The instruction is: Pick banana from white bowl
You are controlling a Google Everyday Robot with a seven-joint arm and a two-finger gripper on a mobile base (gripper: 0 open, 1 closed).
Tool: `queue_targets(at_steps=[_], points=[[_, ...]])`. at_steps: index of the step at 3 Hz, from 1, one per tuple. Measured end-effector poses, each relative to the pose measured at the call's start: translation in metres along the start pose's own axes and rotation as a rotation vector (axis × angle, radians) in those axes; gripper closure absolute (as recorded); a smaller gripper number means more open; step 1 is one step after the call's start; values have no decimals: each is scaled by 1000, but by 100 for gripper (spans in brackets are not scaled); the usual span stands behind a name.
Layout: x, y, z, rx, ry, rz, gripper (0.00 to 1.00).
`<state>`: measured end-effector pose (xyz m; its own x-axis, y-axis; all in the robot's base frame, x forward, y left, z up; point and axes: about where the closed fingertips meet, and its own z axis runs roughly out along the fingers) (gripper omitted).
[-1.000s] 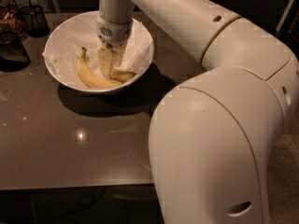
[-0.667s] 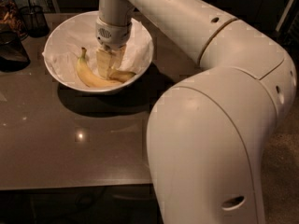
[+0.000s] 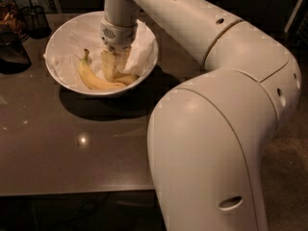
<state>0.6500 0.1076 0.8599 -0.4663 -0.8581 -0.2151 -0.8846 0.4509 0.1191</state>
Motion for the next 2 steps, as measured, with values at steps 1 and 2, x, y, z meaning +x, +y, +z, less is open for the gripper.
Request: queue_targets(at_steps=[1,2], points=[[4,-4,0,-3,-6,28,62],[5,-4,0,-10,-8,33,60]])
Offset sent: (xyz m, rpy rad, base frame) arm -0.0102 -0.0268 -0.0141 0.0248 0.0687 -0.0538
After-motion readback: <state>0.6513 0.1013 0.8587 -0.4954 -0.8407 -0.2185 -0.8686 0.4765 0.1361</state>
